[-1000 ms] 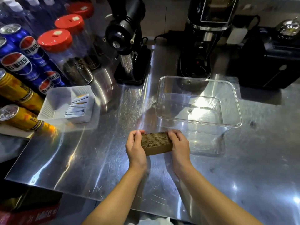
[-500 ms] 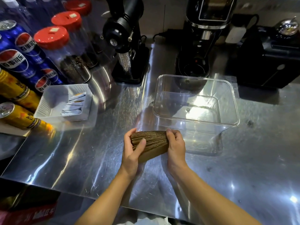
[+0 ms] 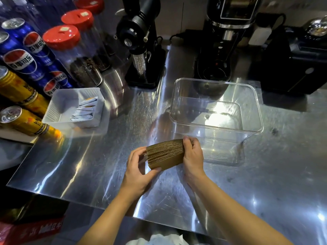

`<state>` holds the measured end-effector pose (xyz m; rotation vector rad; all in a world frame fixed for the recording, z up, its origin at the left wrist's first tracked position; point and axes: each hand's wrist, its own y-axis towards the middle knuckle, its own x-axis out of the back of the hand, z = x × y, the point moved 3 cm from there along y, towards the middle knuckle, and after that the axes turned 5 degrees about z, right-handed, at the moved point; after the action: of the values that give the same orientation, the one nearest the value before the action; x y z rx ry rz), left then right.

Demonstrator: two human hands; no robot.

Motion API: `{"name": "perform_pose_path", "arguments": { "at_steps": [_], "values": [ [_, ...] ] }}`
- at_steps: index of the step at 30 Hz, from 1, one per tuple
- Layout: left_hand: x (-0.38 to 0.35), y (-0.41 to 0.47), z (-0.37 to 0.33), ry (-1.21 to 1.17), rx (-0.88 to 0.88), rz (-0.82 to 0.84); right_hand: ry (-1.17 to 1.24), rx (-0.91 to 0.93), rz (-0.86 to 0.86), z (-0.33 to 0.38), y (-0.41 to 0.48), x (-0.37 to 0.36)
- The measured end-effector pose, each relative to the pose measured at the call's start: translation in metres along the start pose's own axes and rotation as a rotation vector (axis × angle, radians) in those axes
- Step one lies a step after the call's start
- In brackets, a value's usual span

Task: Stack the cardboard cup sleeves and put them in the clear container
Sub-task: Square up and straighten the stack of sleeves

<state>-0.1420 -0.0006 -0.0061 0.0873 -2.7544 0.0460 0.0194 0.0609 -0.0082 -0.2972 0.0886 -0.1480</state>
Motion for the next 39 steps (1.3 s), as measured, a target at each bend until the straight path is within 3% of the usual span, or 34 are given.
{"name": "perform_pose_path", "arguments": {
  "at_steps": [4, 12, 14, 18, 21, 31, 39],
  "values": [
    [0.000, -0.001, 0.003, -0.025, 0.027, -0.009, -0.018, -0.006, 0.050, -0.001, -0.001, 0.002],
    [0.000, -0.002, 0.008, 0.006, 0.071, 0.018, -0.357, 0.110, 0.235, 0.004, 0.000, 0.023],
    [0.000, -0.001, 0.008, 0.003, 0.086, 0.046, -0.329, 0.112, 0.295, 0.006, 0.001, 0.030],
    [0.001, -0.001, 0.007, 0.017, 0.105, 0.072, -0.125, 0.021, 0.628, 0.009, -0.003, 0.048],
    [0.001, -0.001, 0.007, 0.013, 0.112, 0.090, -0.172, -0.052, 0.770, 0.013, -0.001, 0.060],
    [0.004, 0.001, 0.009, -0.013, 0.115, 0.110, -0.107, 0.052, 0.498, 0.012, -0.005, 0.060],
    [0.013, 0.015, -0.017, -0.105, 0.032, 0.061, -0.105, 0.154, 0.427, 0.043, -0.010, 0.060]
  ]
}}
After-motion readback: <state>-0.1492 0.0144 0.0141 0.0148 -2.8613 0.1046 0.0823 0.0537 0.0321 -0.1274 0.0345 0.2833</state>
